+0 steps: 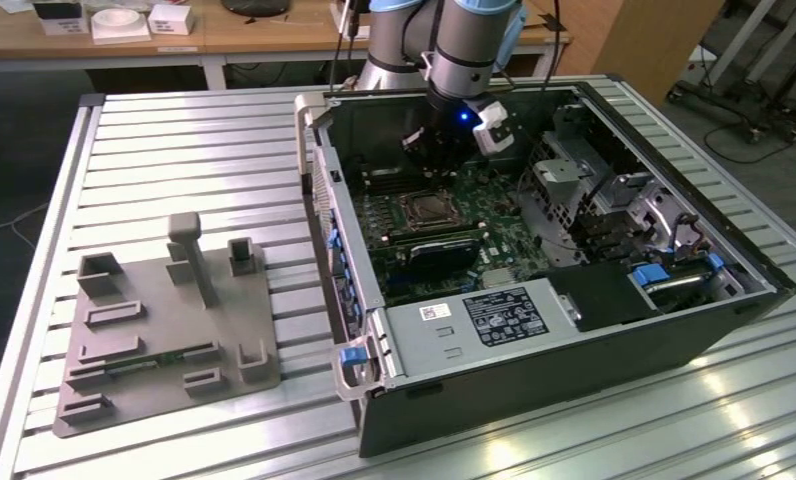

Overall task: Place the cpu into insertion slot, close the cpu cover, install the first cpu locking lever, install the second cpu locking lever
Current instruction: 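Install the first cpu locking lever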

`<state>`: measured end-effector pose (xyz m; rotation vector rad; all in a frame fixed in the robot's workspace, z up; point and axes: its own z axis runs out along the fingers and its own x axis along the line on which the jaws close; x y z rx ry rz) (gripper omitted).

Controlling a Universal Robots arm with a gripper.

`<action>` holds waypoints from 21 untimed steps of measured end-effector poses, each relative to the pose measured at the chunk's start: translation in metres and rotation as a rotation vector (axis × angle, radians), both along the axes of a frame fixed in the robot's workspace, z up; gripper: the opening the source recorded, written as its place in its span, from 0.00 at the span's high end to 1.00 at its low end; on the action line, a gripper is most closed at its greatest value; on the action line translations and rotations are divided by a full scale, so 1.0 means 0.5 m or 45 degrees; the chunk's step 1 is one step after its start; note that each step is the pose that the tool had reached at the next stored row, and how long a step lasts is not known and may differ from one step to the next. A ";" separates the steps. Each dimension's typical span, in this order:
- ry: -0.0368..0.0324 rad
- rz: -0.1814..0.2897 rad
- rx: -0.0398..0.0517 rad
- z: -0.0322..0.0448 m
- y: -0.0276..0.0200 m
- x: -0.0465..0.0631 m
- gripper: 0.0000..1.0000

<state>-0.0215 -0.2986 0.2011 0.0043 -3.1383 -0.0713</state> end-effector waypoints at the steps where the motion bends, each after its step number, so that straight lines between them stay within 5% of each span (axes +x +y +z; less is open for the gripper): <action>1: 0.0000 0.000 -0.001 0.000 -0.0003 0.000 0.90; 3: 0.0000 0.000 -0.009 0.000 -0.0005 0.000 0.90; 8: -0.0001 0.000 -0.049 -0.001 -0.0007 0.000 0.90; 11: 0.0006 0.000 -0.057 -0.003 -0.0010 0.000 0.90; 17: 0.0016 0.000 -0.058 -0.014 -0.0019 -0.001 0.90; 21: 0.0036 0.000 -0.034 -0.011 -0.0046 -0.002 0.90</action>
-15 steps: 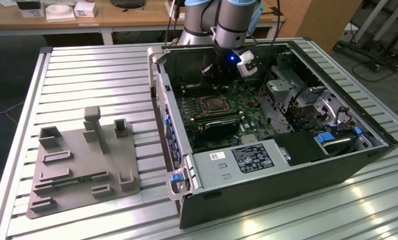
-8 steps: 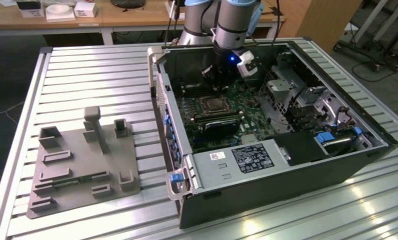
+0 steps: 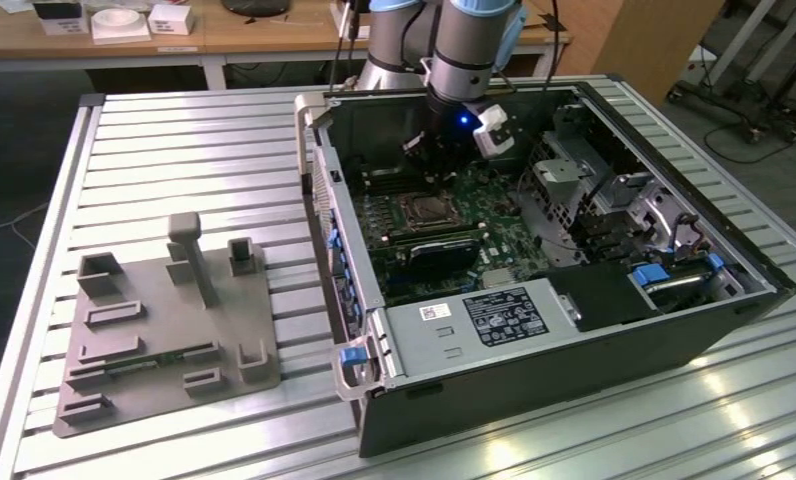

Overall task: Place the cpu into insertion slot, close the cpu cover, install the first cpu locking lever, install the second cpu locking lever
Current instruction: 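Install the first cpu locking lever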

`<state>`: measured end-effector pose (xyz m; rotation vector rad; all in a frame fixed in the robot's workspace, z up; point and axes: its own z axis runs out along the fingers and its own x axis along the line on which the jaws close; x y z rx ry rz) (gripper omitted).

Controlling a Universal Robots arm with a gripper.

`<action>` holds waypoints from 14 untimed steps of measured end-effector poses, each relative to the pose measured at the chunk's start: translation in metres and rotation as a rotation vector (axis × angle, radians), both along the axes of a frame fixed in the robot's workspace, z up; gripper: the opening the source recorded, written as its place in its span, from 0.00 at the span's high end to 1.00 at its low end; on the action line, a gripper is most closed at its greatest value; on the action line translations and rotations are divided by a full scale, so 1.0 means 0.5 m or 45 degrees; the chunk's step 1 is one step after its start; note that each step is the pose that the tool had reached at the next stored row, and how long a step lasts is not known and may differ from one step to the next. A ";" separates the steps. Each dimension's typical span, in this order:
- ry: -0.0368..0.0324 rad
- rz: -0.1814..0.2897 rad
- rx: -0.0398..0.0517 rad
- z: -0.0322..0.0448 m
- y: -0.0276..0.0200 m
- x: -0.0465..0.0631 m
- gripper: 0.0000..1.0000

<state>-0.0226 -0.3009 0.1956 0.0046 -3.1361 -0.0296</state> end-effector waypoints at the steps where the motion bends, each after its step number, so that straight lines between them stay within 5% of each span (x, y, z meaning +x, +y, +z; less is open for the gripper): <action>1: -0.0006 0.000 0.008 0.001 0.0016 0.001 0.90; 4: -0.0047 -0.001 0.025 0.006 0.0044 0.002 0.90; 14: -0.0035 -0.001 0.024 0.022 -0.0083 0.002 0.90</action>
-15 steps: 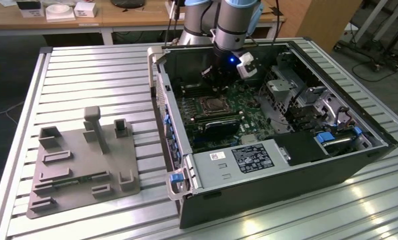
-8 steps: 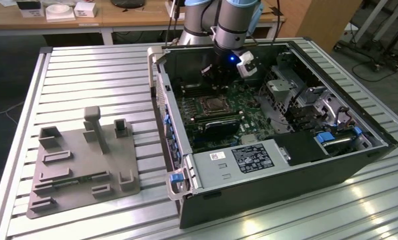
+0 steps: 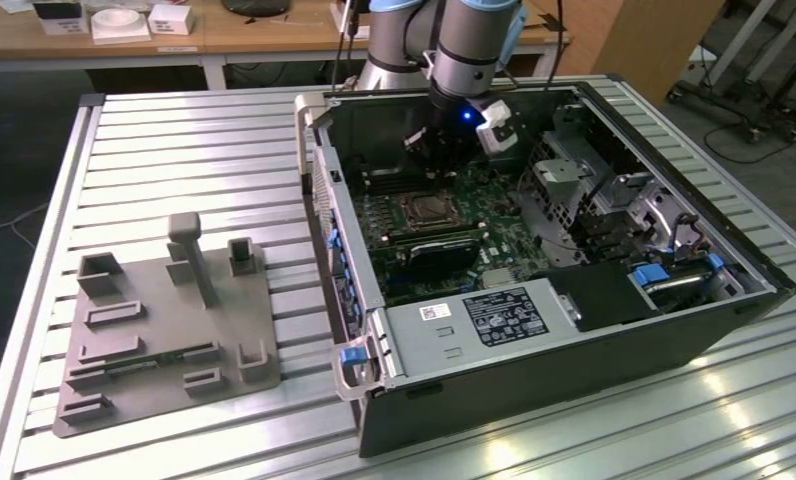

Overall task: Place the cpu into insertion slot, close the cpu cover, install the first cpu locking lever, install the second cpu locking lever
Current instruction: 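Install the second cpu locking lever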

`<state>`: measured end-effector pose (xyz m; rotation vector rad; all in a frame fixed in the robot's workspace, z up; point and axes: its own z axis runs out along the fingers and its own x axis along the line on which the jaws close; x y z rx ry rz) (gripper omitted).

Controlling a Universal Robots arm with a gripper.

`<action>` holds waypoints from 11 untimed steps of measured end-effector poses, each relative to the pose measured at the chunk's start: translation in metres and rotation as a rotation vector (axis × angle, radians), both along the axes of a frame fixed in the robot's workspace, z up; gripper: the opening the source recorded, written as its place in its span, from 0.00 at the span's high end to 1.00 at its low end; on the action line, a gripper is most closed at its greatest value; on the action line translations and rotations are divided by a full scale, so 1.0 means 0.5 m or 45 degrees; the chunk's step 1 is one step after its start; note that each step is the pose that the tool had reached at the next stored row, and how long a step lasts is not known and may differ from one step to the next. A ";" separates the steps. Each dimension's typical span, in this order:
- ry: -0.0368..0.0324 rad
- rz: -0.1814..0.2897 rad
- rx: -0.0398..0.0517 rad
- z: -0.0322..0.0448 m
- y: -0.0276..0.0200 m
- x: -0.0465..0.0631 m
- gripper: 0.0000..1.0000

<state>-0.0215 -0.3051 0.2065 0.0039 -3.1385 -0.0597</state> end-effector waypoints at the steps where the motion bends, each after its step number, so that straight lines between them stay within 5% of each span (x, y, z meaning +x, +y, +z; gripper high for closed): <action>1: 0.0000 0.000 0.000 0.000 -0.0006 0.000 0.90; 11: 0.0000 0.000 0.000 0.000 -0.0032 0.000 0.90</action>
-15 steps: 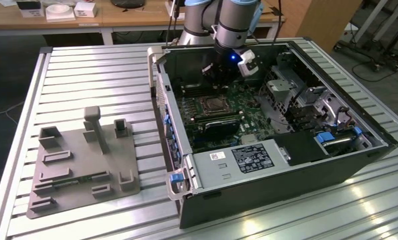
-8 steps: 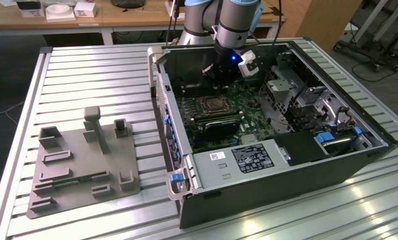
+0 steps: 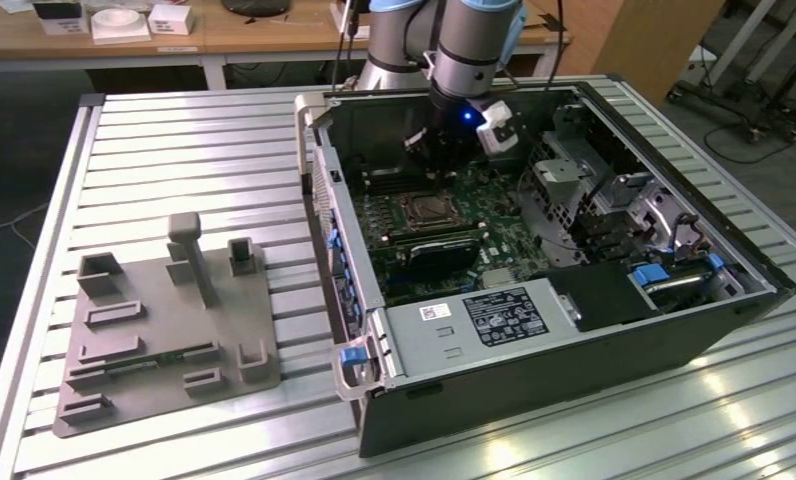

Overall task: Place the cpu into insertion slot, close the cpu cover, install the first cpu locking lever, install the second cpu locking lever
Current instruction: 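Install the second cpu locking lever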

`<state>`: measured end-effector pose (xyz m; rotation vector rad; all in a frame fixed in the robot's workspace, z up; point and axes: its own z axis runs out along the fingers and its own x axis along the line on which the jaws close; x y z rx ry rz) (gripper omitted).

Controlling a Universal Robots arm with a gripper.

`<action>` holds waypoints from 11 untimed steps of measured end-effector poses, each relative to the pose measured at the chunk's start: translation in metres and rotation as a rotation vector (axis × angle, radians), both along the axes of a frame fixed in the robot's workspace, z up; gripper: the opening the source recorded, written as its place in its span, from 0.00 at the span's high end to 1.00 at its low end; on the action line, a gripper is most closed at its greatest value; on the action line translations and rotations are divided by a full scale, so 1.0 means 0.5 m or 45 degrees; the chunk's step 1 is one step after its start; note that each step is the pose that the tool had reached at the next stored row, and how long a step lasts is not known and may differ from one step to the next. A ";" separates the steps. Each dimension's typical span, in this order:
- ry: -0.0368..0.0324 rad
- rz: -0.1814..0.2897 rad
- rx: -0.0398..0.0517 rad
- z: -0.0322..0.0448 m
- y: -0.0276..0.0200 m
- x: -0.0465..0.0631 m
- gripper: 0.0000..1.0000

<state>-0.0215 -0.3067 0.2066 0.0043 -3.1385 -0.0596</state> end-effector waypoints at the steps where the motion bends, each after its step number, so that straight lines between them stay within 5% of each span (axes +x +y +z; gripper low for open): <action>1: 0.0000 0.000 0.000 0.000 -0.0019 0.000 0.90; 6: 0.0000 0.000 0.000 0.000 -0.0160 0.000 0.90; 11: 0.0000 0.000 0.000 0.012 -0.0192 0.000 0.90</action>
